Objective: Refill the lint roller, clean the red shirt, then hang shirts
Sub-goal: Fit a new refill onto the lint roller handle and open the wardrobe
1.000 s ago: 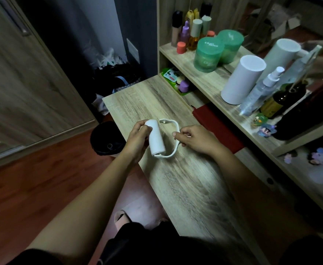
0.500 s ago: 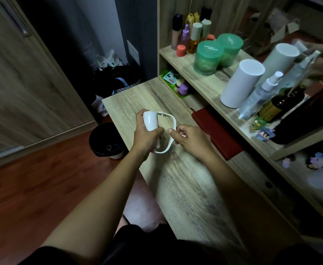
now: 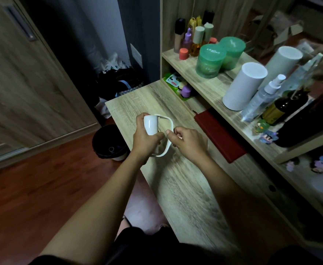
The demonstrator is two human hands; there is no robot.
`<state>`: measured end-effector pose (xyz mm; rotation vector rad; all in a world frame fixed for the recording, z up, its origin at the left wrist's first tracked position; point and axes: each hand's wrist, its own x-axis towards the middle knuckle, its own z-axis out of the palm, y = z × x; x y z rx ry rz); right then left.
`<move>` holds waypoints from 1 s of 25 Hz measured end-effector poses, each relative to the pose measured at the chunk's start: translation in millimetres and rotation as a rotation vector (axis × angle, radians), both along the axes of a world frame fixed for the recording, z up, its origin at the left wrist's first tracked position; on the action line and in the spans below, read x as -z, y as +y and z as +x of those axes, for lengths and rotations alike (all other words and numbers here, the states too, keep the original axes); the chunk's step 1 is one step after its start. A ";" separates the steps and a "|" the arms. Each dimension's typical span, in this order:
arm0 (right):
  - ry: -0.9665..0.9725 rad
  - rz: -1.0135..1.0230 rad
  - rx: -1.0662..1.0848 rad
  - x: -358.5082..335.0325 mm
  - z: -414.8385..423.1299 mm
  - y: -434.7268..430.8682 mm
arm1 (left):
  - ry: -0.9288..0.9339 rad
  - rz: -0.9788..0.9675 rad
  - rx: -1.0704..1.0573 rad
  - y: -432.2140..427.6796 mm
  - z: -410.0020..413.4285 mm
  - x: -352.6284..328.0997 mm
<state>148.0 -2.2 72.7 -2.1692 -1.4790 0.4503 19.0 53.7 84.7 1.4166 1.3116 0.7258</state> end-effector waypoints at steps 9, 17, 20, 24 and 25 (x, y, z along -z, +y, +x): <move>0.046 0.017 0.024 0.1 -2.4 -2.6 | 0.014 0.050 0.053 -1.8 -3.9 0.4; 0.065 -0.004 0.079 0.3 -11.2 -6.9 | 0.046 0.046 0.078 -4.2 -8.1 2.7; 0.048 0.002 0.091 0.6 -12.5 -7.8 | 0.038 0.037 0.076 -3.8 -8.9 2.3; 0.005 0.017 0.074 0.9 -15.9 -7.1 | 0.035 0.027 0.094 -5.1 -11.9 2.0; -0.005 0.019 0.068 1.4 -17.0 -7.2 | 0.038 0.033 0.101 -5.8 -12.3 1.9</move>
